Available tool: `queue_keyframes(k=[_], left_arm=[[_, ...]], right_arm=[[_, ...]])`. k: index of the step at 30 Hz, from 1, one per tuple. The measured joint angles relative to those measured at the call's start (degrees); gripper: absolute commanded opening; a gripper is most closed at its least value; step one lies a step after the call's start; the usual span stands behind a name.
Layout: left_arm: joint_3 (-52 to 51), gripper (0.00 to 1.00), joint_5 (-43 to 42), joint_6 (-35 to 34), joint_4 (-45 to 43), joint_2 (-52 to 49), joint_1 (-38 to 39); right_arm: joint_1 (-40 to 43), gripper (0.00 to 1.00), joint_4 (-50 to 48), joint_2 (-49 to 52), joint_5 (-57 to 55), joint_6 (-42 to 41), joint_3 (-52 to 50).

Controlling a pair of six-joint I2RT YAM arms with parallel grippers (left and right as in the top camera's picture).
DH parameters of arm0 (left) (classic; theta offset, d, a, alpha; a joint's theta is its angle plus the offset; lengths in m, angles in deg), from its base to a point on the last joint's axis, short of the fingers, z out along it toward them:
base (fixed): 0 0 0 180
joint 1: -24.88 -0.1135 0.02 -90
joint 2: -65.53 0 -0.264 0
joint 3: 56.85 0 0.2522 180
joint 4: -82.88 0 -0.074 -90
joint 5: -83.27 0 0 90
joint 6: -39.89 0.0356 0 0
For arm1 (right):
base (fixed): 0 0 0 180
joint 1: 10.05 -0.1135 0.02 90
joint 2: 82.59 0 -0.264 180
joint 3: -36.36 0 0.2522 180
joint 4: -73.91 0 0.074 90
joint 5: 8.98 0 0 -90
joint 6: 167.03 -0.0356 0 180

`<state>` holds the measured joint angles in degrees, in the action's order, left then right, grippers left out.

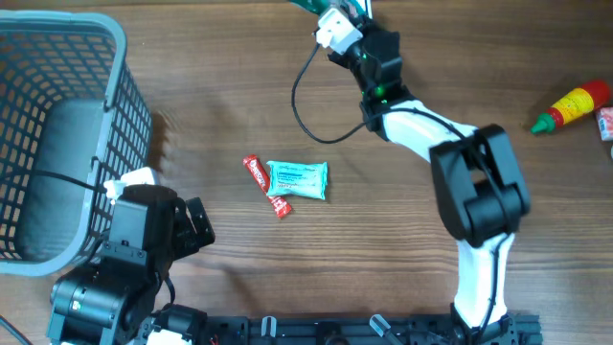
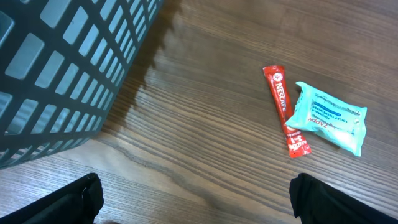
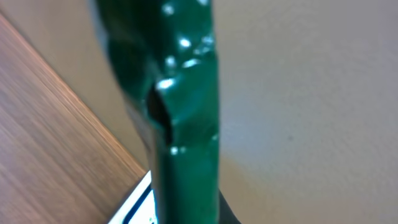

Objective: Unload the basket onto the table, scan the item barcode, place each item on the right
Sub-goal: 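Hold the gloves pack beneath the white scanner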

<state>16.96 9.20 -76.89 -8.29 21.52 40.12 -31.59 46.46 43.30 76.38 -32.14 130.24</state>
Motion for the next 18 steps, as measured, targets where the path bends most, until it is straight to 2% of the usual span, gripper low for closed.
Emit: queue_keyframes(k=[6, 18], left_arm=[[0.0, 1.0, 0.0, 0.0, 0.0, 0.0, 0.0], [0.0, 1.0, 0.0, 0.0, 0.0, 0.0, 0.0]], right_arm=[[0.0, 0.04, 0.2, 3.5, -2.0, 5.5, 2.3], [0.2, 0.04, 0.5, 3.5, -9.7, 7.3, 2.8]])
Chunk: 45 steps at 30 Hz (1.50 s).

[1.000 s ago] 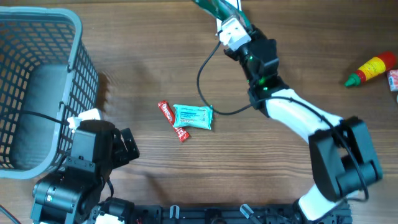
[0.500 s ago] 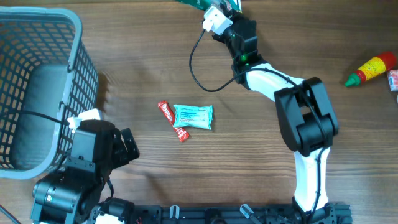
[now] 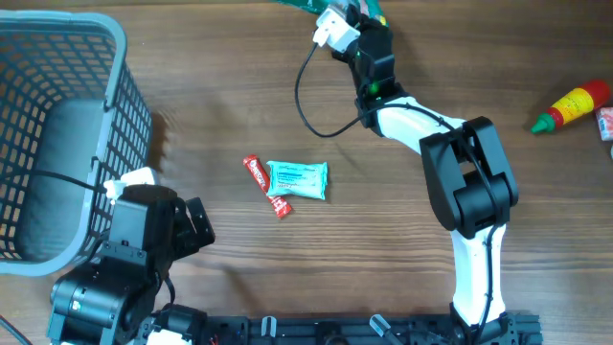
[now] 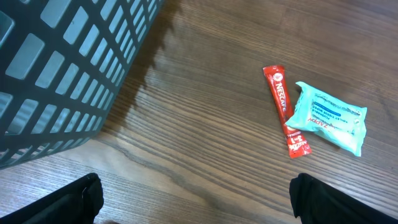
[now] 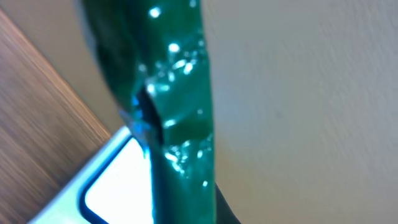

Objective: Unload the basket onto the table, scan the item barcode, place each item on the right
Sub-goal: 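Hold the gloves pack beneath the white scanner, then carry the gloves pack to the table's right side and release it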

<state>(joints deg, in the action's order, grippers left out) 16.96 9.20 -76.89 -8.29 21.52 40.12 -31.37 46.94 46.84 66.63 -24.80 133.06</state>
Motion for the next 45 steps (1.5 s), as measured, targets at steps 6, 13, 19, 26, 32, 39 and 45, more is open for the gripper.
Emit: queue_keyframes(k=[6, 13, 19, 26, 32, 39, 45], left_arm=[[0.0, 1.0, 0.0, 0.0, 0.0, 0.0, 0.0], [0.0, 1.0, 0.0, 0.0, 0.0, 0.0, 0.0], [0.0, 1.0, 0.0, 0.0, 0.0, 0.0, 0.0], [0.0, 0.99, 0.0, 0.0, 0.0, 0.0, 0.0], [0.0, 1.0, 0.0, 0.0, 0.0, 0.0, 0.0], [0.0, 1.0, 0.0, 0.0, 0.0, 0.0, 0.0], [0.0, 1.0, 0.0, 0.0, 0.0, 0.0, 0.0]], right_arm=[[3.4, 0.04, 4.7, -3.4, -5.9, 0.9, 0.0], [15.1, 0.04, 18.8, -13.7, -10.8, 0.6, 0.5], [25.7, 0.04, 30.8, -16.0, -15.0, -9.0, 0.9], [34.5, 0.04, 44.0, -16.0, -25.0, -28.5, 0.9], [37.1, 0.04, 56.6, -16.0, -30.5, -46.7, 0.9], [39.9, 0.16, 62.9, -16.0, -31.0, -61.0, 0.9], [44.1, 0.22, 64.3, -16.0, -25.9, -64.3, 0.9]])
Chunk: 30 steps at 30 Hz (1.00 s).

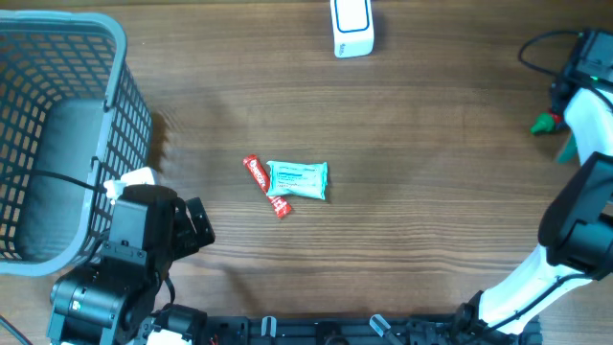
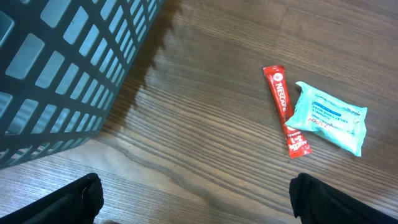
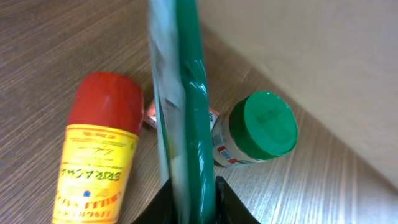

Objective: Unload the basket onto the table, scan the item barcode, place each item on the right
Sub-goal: 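Carry the gloves pack to the table's right side and release it, then move the right gripper to the light-blue wipes packet and grasp it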

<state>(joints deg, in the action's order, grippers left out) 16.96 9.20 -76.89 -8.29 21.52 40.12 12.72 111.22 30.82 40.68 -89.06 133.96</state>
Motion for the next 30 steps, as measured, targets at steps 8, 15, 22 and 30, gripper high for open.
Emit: queue_keyframes(k=[8, 15, 22, 30], left_arm=[[0.0, 1.0, 0.0, 0.0, 0.0, 0.0, 0.0], [0.0, 1.0, 0.0, 0.0, 0.0, 0.0, 0.0], [0.0, 1.0, 0.0, 0.0, 0.0, 0.0, 0.0], [0.0, 1.0, 0.0, 0.0, 0.0, 0.0, 0.0]], right_arm=[[2.7, 0.63, 0.0, 0.0, 11.1, -1.1, 0.0], [0.2, 1.0, 0.0, -3.5, 21.4, -1.3, 0.0], [-4.8, 1.0, 3.7, -16.2, 39.2, -4.7, 0.0], [-10.2, 1.0, 18.1, -20.2, 63.6, -20.8, 0.0]])
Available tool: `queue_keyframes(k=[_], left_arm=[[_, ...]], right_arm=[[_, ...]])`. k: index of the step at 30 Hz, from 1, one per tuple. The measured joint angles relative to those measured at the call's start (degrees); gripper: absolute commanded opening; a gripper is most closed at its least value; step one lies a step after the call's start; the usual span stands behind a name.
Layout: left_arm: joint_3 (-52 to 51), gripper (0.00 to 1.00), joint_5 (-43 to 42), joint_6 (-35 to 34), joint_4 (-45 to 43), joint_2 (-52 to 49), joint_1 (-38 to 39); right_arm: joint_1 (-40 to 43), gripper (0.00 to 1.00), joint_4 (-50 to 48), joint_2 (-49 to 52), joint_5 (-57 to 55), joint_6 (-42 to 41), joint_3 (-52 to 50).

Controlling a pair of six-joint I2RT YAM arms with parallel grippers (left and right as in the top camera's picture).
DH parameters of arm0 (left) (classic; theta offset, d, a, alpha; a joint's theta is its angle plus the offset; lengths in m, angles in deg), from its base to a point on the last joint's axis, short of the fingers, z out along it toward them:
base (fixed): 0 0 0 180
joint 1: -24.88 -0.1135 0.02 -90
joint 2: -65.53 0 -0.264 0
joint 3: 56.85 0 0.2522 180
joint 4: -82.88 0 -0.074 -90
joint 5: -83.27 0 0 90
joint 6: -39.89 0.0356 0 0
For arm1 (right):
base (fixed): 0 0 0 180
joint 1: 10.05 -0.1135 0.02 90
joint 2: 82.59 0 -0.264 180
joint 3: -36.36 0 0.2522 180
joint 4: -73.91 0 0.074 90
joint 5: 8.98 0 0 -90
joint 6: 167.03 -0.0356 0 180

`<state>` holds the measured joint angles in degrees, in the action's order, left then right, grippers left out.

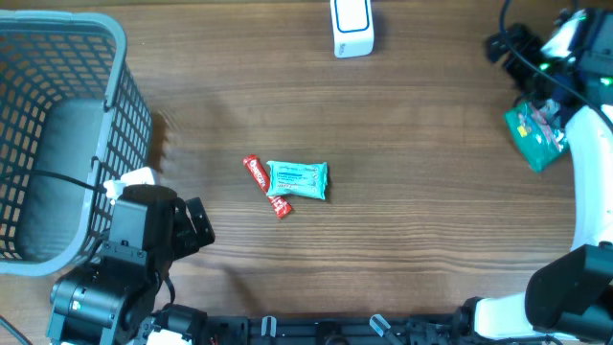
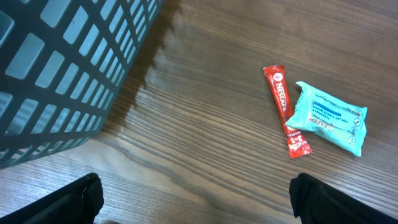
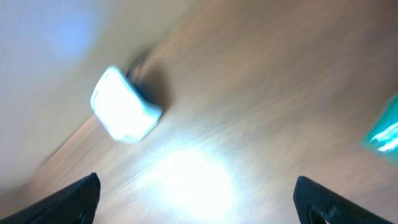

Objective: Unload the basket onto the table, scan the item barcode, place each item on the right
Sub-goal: 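Move the right gripper to the light-blue wipes packet and grasp it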

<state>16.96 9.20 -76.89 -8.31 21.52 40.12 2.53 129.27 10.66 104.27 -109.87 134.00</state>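
The white barcode scanner [image 1: 351, 25] stands at the table's far edge; it is a blurred white block [image 3: 125, 113] in the right wrist view. A green packet [image 1: 534, 136] lies on the table at the right, beside my right arm. My right gripper [image 1: 508, 44] [image 3: 199, 193] is open and empty above the table, left of that packet and facing the scanner. My left gripper [image 2: 198, 193] hangs open and empty near the table's front left. A red Nescafe stick [image 1: 265, 186] [image 2: 283, 110] and a teal packet [image 1: 298, 179] [image 2: 329, 117] lie touching at mid-table.
A grey mesh basket [image 1: 57, 125] [image 2: 62, 68] fills the left side, close to my left arm. The right arm [image 1: 586, 144] covers the table's right edge. A teal patch [image 3: 385, 129] shows at the right wrist view's edge.
My right gripper was shut on the green packet over the bottles at the far right. Now it is open and turned left, and the packet lies on the table. The left arm has not moved.
My right gripper held the green packet up at the scanner at the far edge in the first two moments. Then it held the packet at the right, over a sauce bottle and a green-lidded jar. Now the packet lies there, let go.
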Motion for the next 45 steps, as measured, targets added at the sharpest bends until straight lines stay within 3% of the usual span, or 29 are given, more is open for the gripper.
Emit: queue_keyframes(k=[7, 13, 21, 26, 32, 39, 45], left_arm=[[0.0, 1.0, 0.0, 0.0, 0.0, 0.0, 0.0], [0.0, 1.0, 0.0, 0.0, 0.0, 0.0, 0.0], [0.0, 1.0, 0.0, 0.0, 0.0, 0.0, 0.0], [0.0, 1.0, 0.0, 0.0, 0.0, 0.0, 0.0], [0.0, 1.0, 0.0, 0.0, 0.0, 0.0, 0.0], [0.0, 1.0, 0.0, 0.0, 0.0, 0.0, 0.0], [0.0, 1.0, 0.0, 0.0, 0.0, 0.0, 0.0]], right_arm=[[-8.6, 0.96, 17.2, 0.0, 5.4, -5.8, -0.3], [-19.8, 0.87, 17.2, 0.0, 5.7, -9.7, -4.6], [-35.1, 1.0, 11.4, 0.0, 5.6, -30.8, -14.3], [-41.9, 1.0, -1.5, 0.0, 4.0, -42.2, -20.2], [-47.2, 0.99, -14.0, 0.2, 0.2, -46.5, -24.6], [-48.5, 0.99, -15.5, 0.3, -5.5, -47.1, -28.5], [-48.5, 0.95, -23.1, 1.8, -6.7, -47.2, -33.2]])
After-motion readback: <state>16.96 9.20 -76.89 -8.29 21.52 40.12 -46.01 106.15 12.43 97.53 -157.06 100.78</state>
